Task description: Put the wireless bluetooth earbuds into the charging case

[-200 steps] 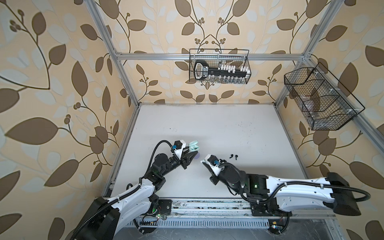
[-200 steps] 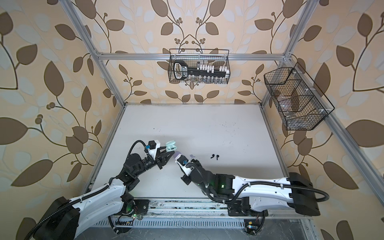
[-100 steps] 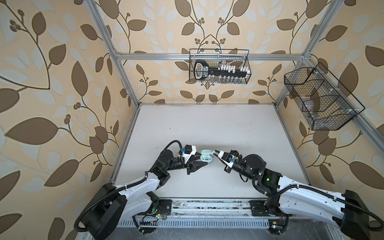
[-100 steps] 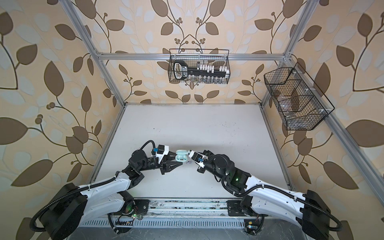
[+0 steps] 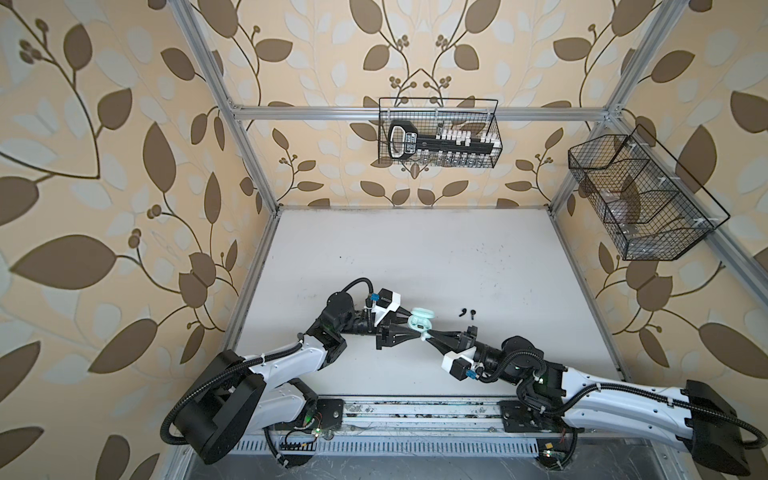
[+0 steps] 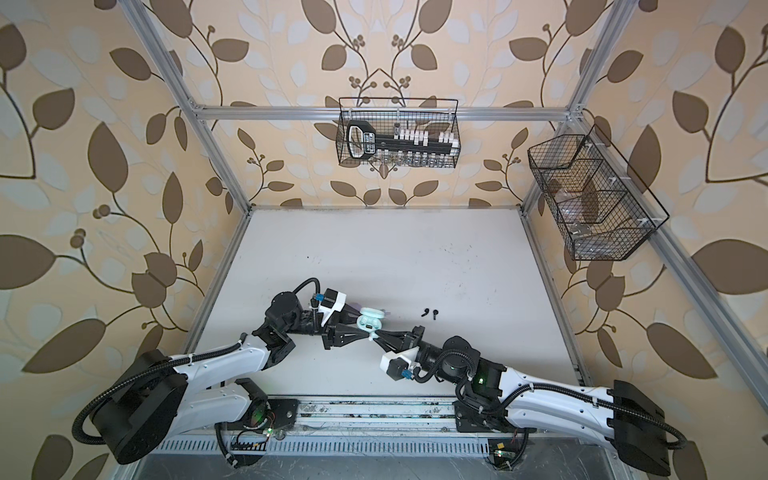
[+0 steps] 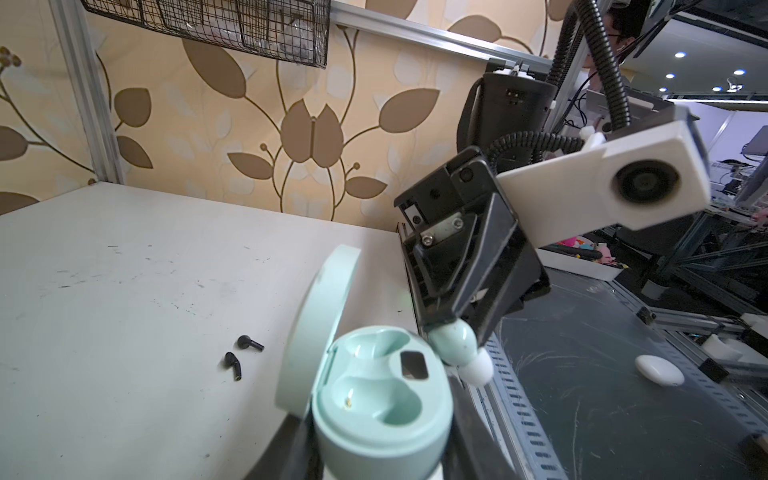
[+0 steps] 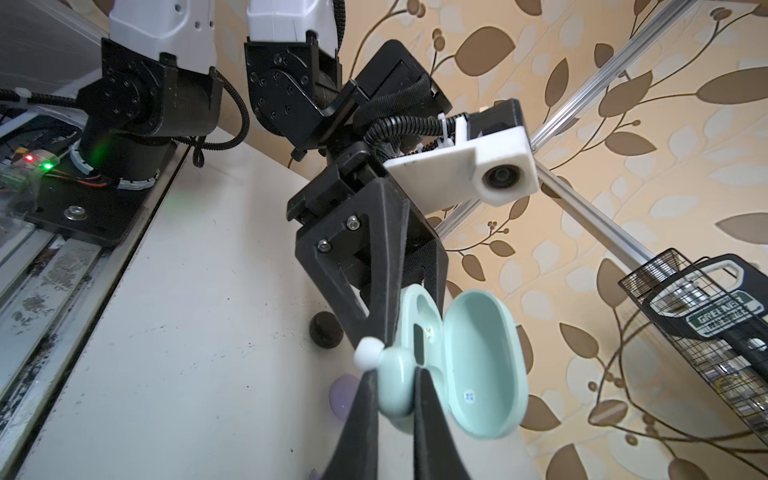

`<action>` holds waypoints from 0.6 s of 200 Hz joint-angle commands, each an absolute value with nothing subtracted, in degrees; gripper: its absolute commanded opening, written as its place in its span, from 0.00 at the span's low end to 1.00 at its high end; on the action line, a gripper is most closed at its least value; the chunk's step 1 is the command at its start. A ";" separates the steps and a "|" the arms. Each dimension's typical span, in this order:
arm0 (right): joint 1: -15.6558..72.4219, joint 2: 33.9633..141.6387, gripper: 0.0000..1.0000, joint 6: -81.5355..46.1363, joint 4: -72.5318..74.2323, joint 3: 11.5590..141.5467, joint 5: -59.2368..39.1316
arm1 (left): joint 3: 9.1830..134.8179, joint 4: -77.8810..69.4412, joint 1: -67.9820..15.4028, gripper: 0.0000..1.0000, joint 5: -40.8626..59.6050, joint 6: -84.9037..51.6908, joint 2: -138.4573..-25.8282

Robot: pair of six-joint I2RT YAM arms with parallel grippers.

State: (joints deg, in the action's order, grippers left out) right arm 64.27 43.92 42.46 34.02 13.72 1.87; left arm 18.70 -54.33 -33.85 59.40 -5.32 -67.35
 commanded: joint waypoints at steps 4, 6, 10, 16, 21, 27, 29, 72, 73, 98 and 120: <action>64.35 40.99 0.00 45.38 35.52 13.19 1.07 | 20.85 -57.46 -34.88 0.00 64.03 -4.75 -67.32; 64.34 40.75 0.00 45.43 35.44 13.14 0.99 | 20.94 -57.17 -34.85 0.00 64.11 -4.61 -67.30; 64.36 40.37 0.00 45.43 35.22 13.10 0.97 | 21.00 -56.78 -34.92 0.00 64.20 -4.38 -67.31; 64.42 39.92 0.00 45.44 34.96 13.01 1.05 | 21.08 -56.26 -34.97 0.00 64.37 -4.07 -67.26; 64.42 39.65 0.00 45.57 34.81 13.01 1.08 | 21.33 -55.92 -35.11 0.00 64.54 -3.76 -67.39; 64.47 39.45 0.00 45.69 34.57 13.01 1.21 | 21.43 -55.25 -35.30 0.00 64.82 -3.32 -67.48; 64.50 39.53 0.00 45.81 34.55 13.05 1.27 | 21.51 -55.10 -35.35 0.00 64.96 -3.22 -67.45; 65.89 40.43 0.00 47.94 31.73 14.27 2.19 | 23.58 -47.29 -36.63 0.00 67.84 1.93 -67.50; 65.95 40.43 0.00 48.71 31.64 14.30 2.19 | 23.66 -47.20 -36.68 0.00 67.89 1.97 -67.50; 67.13 40.99 0.00 50.84 30.59 15.00 4.55 | 24.65 -43.15 -37.33 0.00 68.55 4.68 -67.50; 67.39 41.39 0.00 51.06 30.18 15.37 6.63 | 25.39 -39.93 -37.75 0.00 68.73 6.95 -67.50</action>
State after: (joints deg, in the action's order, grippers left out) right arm 66.81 41.01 48.71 31.42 13.74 3.70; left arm 22.70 -43.40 -36.86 66.04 2.48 -67.68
